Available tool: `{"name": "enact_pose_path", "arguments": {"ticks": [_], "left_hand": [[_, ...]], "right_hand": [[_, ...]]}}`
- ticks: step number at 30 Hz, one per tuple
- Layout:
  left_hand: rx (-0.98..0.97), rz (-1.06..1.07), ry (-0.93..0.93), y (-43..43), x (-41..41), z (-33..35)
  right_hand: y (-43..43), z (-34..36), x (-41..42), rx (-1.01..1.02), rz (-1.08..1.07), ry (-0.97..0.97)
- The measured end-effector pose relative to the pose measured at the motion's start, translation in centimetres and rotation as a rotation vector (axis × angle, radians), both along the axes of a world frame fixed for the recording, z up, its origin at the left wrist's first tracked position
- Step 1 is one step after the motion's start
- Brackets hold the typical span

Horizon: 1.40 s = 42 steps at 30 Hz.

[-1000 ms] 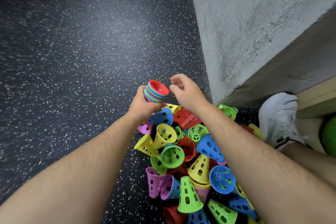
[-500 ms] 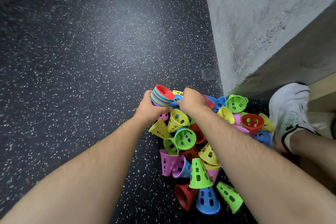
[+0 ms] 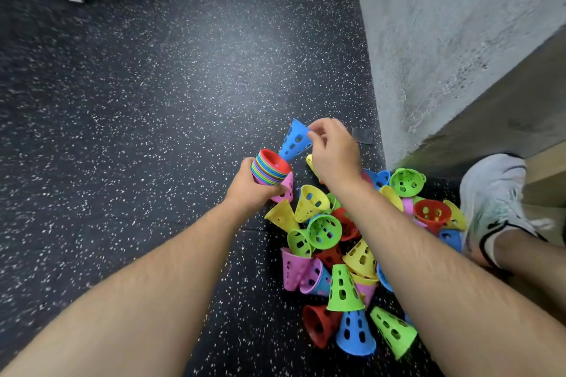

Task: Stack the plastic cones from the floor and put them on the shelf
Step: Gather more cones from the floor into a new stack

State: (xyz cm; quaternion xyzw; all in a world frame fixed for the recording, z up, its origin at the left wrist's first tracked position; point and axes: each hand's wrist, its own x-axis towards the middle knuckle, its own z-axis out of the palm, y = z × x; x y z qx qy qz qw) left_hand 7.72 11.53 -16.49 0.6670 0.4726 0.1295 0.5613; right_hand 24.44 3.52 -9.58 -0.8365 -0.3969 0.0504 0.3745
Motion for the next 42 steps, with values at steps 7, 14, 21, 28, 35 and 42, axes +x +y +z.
{"name": "enact_pose_path", "arguments": {"ticks": [7, 14, 21, 28, 35, 42], "left_hand": [[0.007, 0.036, 0.000, -0.1, -2.0, -0.3], [-0.025, 0.053, 0.073, -0.6, -4.4, -1.9], [-0.037, 0.069, 0.075, -0.4, -4.5, -2.6], [-0.009, 0.035, 0.098, 0.0, -3.7, -2.7], [0.010, 0.032, 0.074, 0.7, -1.1, -2.3], [0.041, -0.045, 0.074, 1.3, 1.9, -1.5]], "right_hand": [[0.2, -2.9, -3.1, -0.052, 0.311, 0.219], [0.8, -5.2, -2.5, -0.606, 0.504, 0.029], [1.2, -6.5, -1.7, -0.789, 0.576, -0.050], [0.4, -6.3, 1.2, -0.289, 0.255, 0.046], [-0.5, -4.1, 2.2, -0.086, 0.261, 0.031], [-2.3, -3.4, 3.1, -0.324, 0.184, 0.112]]}}
